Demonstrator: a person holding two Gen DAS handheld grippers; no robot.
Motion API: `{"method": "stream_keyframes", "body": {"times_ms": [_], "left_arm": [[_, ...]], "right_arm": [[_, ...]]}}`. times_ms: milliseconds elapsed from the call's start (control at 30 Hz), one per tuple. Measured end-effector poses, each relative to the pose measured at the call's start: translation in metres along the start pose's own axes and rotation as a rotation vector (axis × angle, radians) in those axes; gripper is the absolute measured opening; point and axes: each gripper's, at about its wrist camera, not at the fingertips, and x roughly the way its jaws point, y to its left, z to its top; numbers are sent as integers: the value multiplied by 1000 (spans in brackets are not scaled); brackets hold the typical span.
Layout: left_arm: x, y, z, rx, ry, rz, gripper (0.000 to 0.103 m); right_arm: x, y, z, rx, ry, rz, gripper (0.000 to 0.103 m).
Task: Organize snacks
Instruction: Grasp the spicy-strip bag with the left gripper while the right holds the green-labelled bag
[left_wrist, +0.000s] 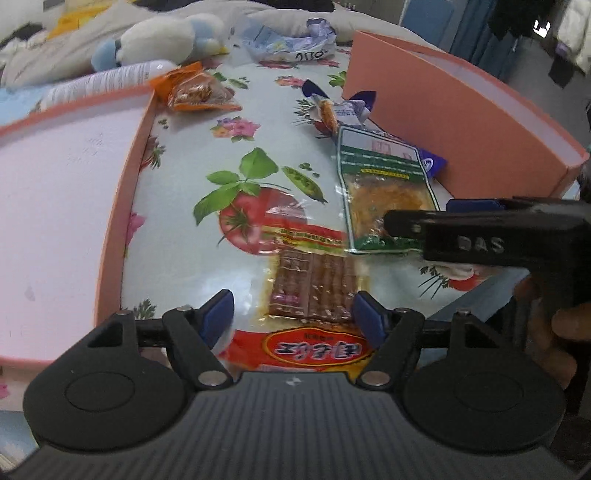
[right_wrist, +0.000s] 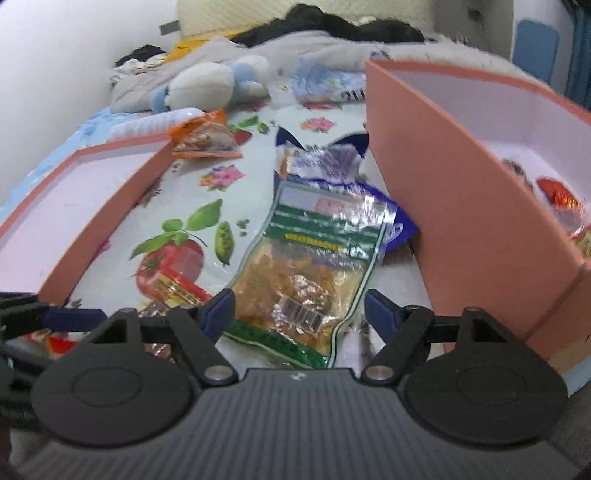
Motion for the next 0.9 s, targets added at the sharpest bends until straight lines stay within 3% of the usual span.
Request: {"method": "stream_keyframes", "body": {"times_ms": [200, 400, 600, 733, 900], "left_arm": [[4, -18, -7, 45, -10, 48, 73], [4, -25, -8, 41, -3, 81, 68], [4, -36, -6, 26, 18, 107, 56], [3, -39, -5, 3, 21, 120, 56], [-1, -35, -3, -32, 24, 102, 54]], "right_arm": [[11, -4, -1, 20, 9, 22, 86], [16, 4, 2, -80, 29, 32, 86], [14, 11, 6, -148, 37, 77, 66], [8, 13, 11, -178, 44, 122, 52], [-14, 7, 13, -206, -1, 128, 45]]}}
